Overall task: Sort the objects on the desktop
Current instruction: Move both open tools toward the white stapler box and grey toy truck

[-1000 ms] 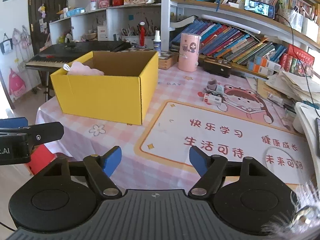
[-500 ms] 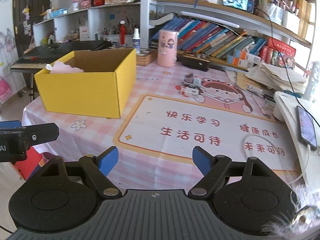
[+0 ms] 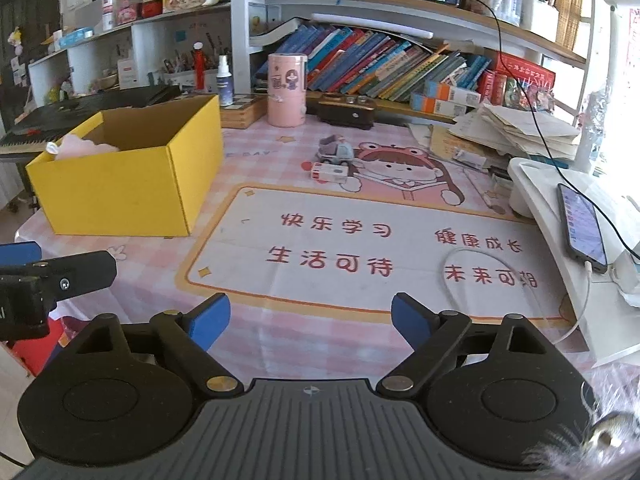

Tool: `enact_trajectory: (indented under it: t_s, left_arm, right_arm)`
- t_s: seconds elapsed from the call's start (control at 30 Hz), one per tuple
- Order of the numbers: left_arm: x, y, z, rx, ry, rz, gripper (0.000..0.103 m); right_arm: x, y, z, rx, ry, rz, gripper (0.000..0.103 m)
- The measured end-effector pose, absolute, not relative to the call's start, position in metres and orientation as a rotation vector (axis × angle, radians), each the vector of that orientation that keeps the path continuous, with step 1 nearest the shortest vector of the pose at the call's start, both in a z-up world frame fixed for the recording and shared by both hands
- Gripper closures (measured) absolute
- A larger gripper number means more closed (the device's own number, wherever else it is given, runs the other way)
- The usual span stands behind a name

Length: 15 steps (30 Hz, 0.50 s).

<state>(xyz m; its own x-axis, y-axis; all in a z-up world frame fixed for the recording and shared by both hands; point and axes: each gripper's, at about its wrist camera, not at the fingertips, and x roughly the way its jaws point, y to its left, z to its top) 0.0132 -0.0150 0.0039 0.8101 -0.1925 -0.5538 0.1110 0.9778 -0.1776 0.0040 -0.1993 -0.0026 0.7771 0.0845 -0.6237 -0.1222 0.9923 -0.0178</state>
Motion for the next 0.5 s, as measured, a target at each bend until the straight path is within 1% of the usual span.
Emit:
enact_trajectory:
  t_s: [0.2, 0.5]
  left_arm:
    - [0.026, -0.027, 0.002, -0.139, 0.639, -0.202, 0.000]
    - [0.043, -0.044, 0.001, -0.118, 0.642, -0.204, 0.000]
  right_arm:
    - [0.012, -0.210, -0.002, -0.060, 0.675, 0.106, 0.011]
    - [0.024, -0.225, -0.004, -0.046, 0.688, 0.136, 0.010]
